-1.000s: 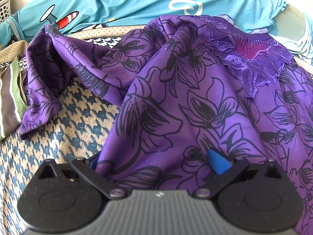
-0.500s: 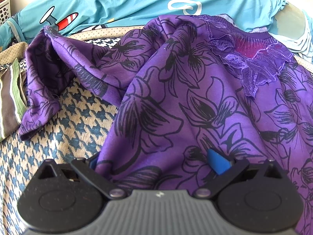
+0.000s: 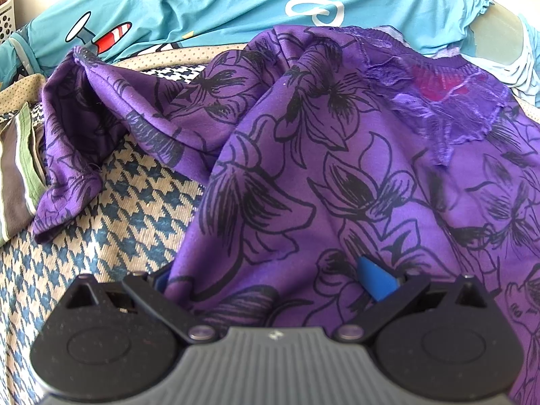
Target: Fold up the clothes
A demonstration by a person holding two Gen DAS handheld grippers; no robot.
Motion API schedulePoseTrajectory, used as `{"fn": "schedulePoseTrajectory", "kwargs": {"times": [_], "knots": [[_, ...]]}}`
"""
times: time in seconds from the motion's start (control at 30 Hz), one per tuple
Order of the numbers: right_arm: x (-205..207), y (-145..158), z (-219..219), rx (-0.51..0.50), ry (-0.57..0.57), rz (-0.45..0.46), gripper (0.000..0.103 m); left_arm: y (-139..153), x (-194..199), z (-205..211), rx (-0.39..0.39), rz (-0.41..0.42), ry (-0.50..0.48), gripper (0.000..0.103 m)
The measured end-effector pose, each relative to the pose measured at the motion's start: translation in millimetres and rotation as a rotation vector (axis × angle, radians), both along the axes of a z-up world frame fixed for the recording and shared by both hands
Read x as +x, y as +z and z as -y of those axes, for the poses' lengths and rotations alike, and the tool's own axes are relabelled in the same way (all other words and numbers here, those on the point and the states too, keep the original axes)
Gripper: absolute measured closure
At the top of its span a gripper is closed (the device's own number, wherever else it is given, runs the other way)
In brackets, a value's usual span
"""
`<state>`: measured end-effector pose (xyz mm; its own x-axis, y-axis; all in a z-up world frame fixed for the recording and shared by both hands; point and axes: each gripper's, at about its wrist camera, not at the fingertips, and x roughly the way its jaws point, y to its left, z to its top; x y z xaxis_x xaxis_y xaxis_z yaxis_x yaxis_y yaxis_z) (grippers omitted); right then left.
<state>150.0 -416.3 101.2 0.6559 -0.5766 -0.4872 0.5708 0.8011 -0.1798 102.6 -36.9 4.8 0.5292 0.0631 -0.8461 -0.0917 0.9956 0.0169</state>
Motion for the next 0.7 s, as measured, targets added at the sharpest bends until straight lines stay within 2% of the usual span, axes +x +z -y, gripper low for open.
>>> {"fn": "schedulePoseTrajectory", "kwargs": {"times": [0.07,0.13,0.2,0.27,0.4,0.53,0.7], "knots": [[0.1,-7.3,7.0,0.040,-0.051,-0.064,0.093,0.0,0.6,0.6,0.001,-0.001,0.000,0.000],[0.2,-13.7,12.0,0.053,-0.050,-0.115,0.089,-0.1,1.1,1.0,0.001,-0.002,-0.001,0.000],[-3.2,-11.9,12.9,0.039,-0.030,-0.102,0.078,-0.2,1.4,1.6,0.002,-0.002,-0.001,0.000],[-7.8,-3.5,10.7,0.013,-0.008,-0.046,0.069,-0.5,1.8,3.0,0.005,-0.001,0.000,0.000],[-6.4,4.8,3.4,0.033,0.117,0.027,0.068,-1.1,1.2,7.4,0.011,0.002,0.005,0.000],[3.1,-0.5,-7.8,0.086,0.237,0.030,0.067,-1.9,0.9,8.6,0.011,0.003,0.009,0.000],[14.9,-9.4,-20.1,0.163,0.332,0.027,0.067,-3.0,-0.4,7.8,0.013,0.006,0.008,0.000]]}}
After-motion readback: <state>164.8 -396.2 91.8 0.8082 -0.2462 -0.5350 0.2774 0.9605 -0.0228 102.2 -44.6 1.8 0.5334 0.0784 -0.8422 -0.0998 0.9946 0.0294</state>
